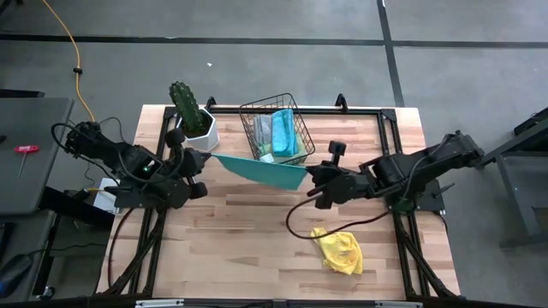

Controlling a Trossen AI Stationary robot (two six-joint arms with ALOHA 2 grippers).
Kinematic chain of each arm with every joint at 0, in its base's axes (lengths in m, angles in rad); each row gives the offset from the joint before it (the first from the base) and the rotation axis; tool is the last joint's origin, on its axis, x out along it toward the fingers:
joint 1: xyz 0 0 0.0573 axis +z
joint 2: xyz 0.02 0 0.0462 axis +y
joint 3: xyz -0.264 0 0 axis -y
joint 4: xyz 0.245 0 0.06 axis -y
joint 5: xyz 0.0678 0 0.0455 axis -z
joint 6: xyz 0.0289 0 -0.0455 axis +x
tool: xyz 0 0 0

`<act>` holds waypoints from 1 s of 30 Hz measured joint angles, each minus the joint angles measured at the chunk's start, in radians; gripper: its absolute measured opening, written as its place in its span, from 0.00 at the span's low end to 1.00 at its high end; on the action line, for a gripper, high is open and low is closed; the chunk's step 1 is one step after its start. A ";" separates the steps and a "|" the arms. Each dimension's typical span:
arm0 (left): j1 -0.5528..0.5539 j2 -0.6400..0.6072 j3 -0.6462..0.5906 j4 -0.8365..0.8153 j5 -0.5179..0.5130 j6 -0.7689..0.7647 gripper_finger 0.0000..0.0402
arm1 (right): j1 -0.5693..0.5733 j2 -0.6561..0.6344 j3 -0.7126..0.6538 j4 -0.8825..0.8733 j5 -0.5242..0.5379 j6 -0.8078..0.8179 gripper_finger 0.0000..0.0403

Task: Fold microfiber towels
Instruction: Fold the blue microfiber cloth

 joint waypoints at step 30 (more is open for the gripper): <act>-0.439 0.024 -0.505 0.604 0.154 -0.501 0.00 | 0.190 0.062 -0.436 0.511 -0.355 0.316 0.00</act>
